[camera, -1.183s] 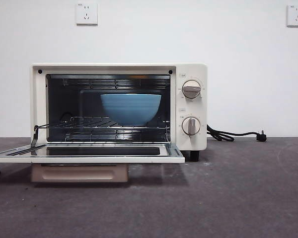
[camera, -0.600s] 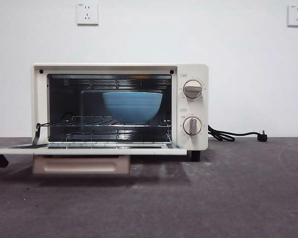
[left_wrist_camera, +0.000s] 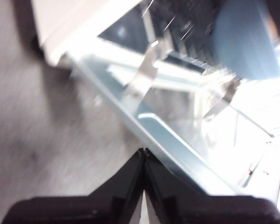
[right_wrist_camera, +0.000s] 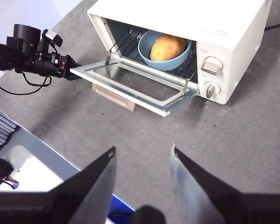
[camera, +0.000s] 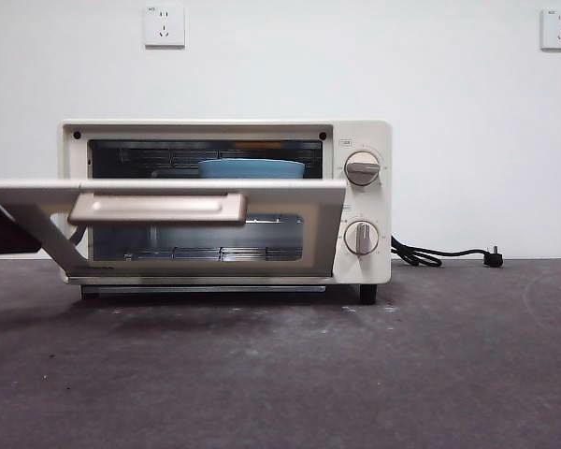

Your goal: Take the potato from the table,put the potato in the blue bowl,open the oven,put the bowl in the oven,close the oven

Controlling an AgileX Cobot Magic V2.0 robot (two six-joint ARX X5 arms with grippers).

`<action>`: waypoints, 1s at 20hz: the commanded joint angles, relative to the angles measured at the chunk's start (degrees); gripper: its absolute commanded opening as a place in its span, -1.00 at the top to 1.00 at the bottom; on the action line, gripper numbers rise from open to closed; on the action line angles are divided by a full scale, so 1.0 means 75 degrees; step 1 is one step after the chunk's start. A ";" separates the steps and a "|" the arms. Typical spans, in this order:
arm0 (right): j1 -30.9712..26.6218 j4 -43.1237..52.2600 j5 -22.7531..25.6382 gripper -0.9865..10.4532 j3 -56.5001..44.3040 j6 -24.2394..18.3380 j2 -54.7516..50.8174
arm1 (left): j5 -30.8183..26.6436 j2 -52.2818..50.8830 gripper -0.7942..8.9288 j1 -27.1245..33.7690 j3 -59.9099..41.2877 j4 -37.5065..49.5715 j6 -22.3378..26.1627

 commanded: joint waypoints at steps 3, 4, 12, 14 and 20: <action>0.0017 0.0044 0.0023 0.50 0.0009 0.0111 -0.0006 | 0.0172 -0.0009 0.85 0.0020 0.0038 0.1198 -0.0994; 0.0017 0.0044 0.0023 0.50 0.0009 0.0117 -0.0006 | 0.0149 -0.0009 0.85 0.0020 0.0038 0.1507 -0.1192; 0.0017 0.0041 0.0023 0.50 0.0009 0.0251 -0.0003 | -0.0321 -0.0009 0.85 0.0012 0.0169 0.3034 -0.2063; 0.0017 0.0041 0.0023 0.50 0.0009 0.0248 -0.0003 | -0.0201 -0.0012 0.85 0.0012 0.0248 0.3019 -0.2084; 0.0017 -0.0026 0.0020 0.50 0.0009 0.0242 0.0058 | -0.0012 -0.0411 0.85 -0.0035 0.0283 0.2699 -0.2250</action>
